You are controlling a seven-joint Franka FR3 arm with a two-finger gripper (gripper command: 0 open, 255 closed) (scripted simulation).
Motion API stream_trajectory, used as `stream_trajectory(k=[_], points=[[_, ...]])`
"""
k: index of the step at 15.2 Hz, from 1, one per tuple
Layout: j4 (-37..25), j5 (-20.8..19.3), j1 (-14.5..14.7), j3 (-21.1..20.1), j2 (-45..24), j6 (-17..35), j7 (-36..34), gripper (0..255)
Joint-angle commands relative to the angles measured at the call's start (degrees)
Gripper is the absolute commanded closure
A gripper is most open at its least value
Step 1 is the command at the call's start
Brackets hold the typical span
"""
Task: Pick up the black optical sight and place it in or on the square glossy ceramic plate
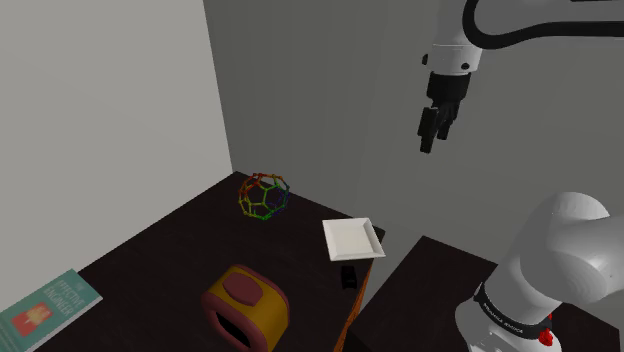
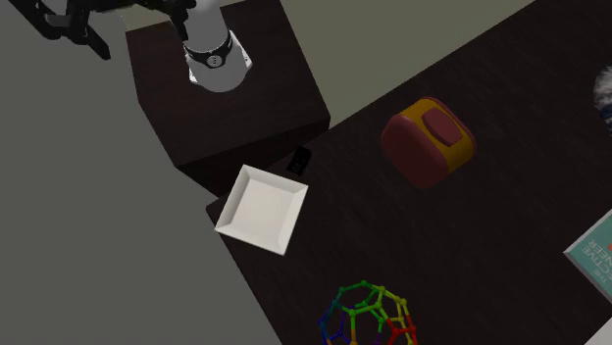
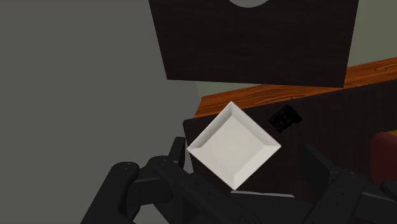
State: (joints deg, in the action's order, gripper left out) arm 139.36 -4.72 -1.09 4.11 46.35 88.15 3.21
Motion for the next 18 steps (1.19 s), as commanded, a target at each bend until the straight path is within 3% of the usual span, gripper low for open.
stream_trajectory(k=[1, 10, 18], points=[[0.0, 0.0, 0.0, 0.0, 0.0, 0.0, 0.0, 0], [11.6, 4.7, 2.3, -5.5, -5.4, 14.3, -8.3, 0], [17.1, 9.1, 5.0, -10.6, -17.2, 29.5, -15.3, 0]])
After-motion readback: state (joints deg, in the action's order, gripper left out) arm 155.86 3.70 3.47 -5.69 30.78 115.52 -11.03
